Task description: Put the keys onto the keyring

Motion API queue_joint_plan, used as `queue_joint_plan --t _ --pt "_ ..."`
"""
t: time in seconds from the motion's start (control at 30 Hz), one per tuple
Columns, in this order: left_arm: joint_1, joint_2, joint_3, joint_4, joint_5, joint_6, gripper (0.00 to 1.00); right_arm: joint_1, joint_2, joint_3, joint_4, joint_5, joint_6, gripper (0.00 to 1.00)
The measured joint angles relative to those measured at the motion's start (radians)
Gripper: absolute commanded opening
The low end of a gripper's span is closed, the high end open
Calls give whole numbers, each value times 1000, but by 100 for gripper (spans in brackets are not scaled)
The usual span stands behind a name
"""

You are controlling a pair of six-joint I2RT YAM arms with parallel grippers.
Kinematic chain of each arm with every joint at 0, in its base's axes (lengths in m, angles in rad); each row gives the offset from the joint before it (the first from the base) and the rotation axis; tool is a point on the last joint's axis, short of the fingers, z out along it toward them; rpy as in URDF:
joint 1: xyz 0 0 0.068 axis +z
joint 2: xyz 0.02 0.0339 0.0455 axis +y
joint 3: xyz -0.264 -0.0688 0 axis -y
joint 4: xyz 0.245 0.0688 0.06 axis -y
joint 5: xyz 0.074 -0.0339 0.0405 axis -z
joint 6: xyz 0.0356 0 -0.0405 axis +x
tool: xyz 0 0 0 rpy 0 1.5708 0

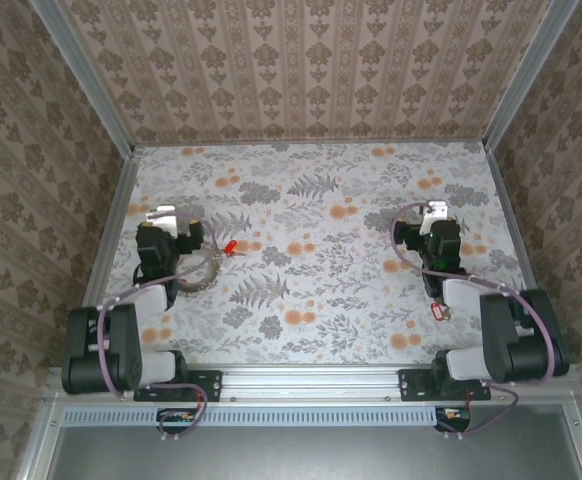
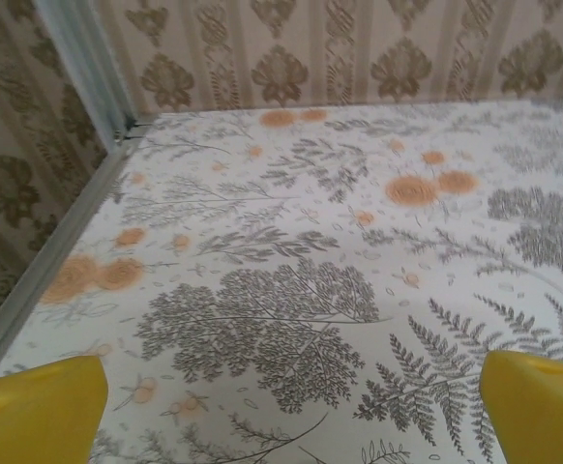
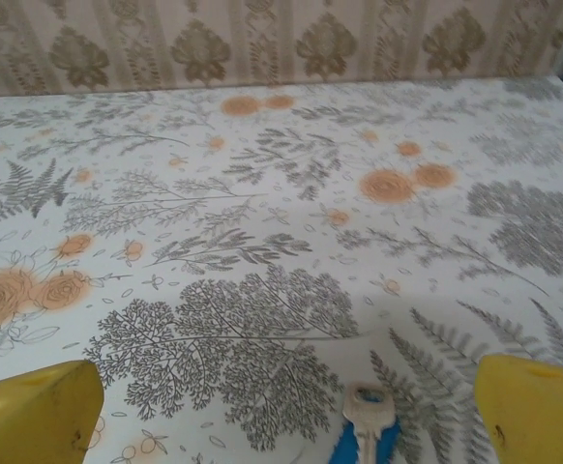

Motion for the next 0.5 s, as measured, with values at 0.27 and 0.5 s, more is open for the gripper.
queue_joint_plan --t 0.27,0.5 --pt "27 -173 188 -472 -17 -224 100 -5 -120 240 -459 -74 229 100" --pt "17 -84 294 -684 262 -345 96 -6 -122 230 -591 -376 369 96"
